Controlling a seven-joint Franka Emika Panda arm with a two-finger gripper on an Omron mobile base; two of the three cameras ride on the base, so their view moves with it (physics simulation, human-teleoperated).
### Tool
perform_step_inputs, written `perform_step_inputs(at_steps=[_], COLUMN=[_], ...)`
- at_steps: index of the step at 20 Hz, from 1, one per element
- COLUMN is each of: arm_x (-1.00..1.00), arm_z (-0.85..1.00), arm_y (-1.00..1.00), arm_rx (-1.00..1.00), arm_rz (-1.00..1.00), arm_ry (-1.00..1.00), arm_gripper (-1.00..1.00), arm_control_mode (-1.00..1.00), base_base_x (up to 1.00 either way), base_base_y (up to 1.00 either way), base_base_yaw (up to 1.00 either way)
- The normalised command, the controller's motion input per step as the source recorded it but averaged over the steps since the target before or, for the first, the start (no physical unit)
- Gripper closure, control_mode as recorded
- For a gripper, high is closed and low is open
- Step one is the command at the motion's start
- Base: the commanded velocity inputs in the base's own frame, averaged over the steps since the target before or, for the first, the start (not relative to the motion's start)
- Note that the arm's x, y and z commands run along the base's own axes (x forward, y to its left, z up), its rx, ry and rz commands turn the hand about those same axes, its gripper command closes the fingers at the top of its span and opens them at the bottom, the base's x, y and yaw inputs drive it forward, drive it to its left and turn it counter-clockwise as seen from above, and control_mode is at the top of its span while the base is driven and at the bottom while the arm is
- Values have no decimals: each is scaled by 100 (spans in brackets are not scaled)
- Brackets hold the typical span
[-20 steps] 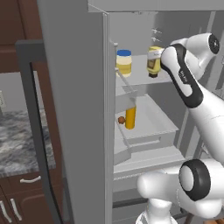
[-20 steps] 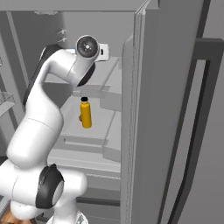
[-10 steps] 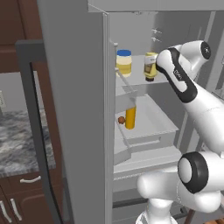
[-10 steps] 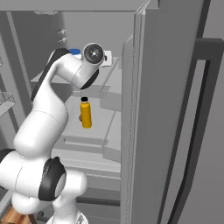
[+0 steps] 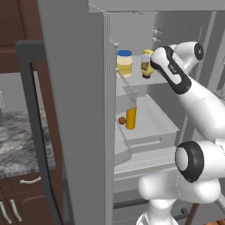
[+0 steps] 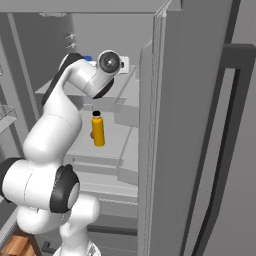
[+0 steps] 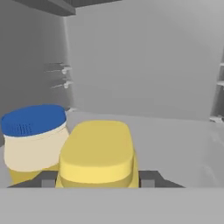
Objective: Place the mustard and mayonnaise from the counter to the top shelf of the fridge. If the existing items in the fridge are on the top shelf, move them to other shelves.
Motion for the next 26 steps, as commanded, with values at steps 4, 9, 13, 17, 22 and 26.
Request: perform_step_inputs(at_steps=[4,9,13,17,22,26], arm_x=[26,14,3,0,-2,-15], arm_z=[-53,-43,-3,0,0,0], arm_y=[1,2,1,0,0,0], arm_rx=[0,-1,-1,0,0,0], arm_rz=[0,0,0,-1,0,0], arm_ry=[-8,-6,0,0,0,0], arm_gripper=[100,100,-100,-100,-100,-100], arm_control_mode=[-100,-100,-100,-100,-100,-100], base_base_x=[0,0,0,0,0,0], base_base_y=[0,0,0,0,0,0], base_base_yaw=[0,0,0,0,0,0])
